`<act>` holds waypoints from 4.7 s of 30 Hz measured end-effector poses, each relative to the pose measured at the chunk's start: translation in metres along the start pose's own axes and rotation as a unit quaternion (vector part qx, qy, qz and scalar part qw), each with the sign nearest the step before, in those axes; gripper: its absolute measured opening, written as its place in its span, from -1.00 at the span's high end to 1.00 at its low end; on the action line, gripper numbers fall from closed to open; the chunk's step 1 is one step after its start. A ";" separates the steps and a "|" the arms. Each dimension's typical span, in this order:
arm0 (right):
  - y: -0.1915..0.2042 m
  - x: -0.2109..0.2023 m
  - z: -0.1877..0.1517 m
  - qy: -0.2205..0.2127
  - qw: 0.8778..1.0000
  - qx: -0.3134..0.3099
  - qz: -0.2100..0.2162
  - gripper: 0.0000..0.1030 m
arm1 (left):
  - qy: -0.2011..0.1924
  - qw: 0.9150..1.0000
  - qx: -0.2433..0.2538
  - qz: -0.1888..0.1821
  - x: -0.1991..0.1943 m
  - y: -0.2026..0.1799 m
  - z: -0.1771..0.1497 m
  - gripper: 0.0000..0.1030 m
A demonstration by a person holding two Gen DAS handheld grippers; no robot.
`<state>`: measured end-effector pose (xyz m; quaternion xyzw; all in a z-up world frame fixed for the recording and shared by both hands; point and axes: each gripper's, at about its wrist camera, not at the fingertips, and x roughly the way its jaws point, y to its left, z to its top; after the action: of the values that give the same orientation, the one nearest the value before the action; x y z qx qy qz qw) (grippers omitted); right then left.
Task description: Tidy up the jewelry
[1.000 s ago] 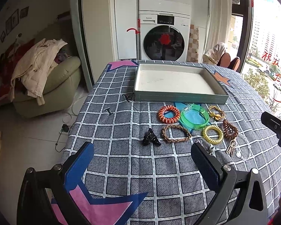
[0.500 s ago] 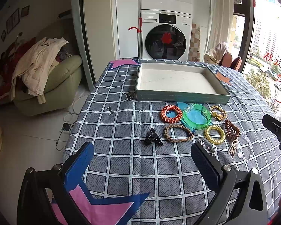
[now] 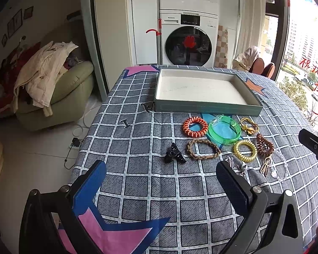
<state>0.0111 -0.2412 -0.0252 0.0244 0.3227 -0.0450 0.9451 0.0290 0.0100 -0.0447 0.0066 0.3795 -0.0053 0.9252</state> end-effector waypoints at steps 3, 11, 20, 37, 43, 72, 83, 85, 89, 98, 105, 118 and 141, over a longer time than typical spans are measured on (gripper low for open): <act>0.000 0.000 0.001 0.003 1.000 0.000 -0.001 -1.00 | -0.001 1.000 0.002 0.000 -0.001 0.000 0.000 -1.00; 0.000 0.000 0.001 0.005 1.000 -0.001 0.000 -1.00 | 0.001 1.000 0.000 0.002 0.001 0.000 -0.001 -1.00; -0.001 0.001 0.000 0.004 1.000 0.005 0.003 -1.00 | 0.004 1.000 0.003 0.003 0.004 -0.002 -0.001 -1.00; -0.004 0.003 0.000 0.009 1.000 0.003 0.002 -1.00 | 0.011 1.000 0.006 0.010 0.011 -0.001 -0.003 -1.00; -0.007 0.006 -0.001 0.010 1.000 -0.001 0.004 -1.00 | 0.017 1.000 0.005 0.013 0.015 0.002 -0.004 -1.00; -0.022 0.133 -0.002 0.214 0.974 0.007 0.079 0.13 | 0.107 0.994 0.016 -0.023 0.112 -0.007 0.005 -0.88; -0.014 0.121 0.001 0.205 0.974 -0.023 0.090 0.75 | 0.084 0.993 0.027 -0.076 0.101 -0.007 0.009 0.13; -0.019 0.113 0.006 0.196 0.975 -0.012 0.101 0.75 | 0.078 0.993 0.021 -0.087 0.092 -0.003 0.014 0.13; -0.028 0.104 0.026 0.176 0.976 0.010 0.125 0.75 | 0.066 0.992 0.014 -0.104 0.074 0.002 0.032 0.13; -0.020 0.126 0.095 0.145 0.977 0.027 0.155 0.75 | 0.016 0.994 0.041 -0.103 0.082 -0.022 0.121 0.13; -0.007 0.180 0.125 0.153 0.977 0.045 0.144 0.75 | 0.032 0.995 0.053 -0.077 0.152 -0.047 0.160 0.13; 0.020 0.253 0.100 0.202 0.975 0.018 0.090 0.75 | 0.079 0.993 0.078 -0.035 0.223 -0.062 0.137 0.13; 0.009 0.197 0.103 0.158 0.982 0.031 0.100 -0.09 | 0.037 0.997 0.057 -0.031 0.180 -0.053 0.135 -1.00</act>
<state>0.2298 -0.2536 -0.0639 0.0923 0.4622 0.0443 0.8808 0.2511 -0.0464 -0.0748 0.0481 0.4123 -0.0552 0.9081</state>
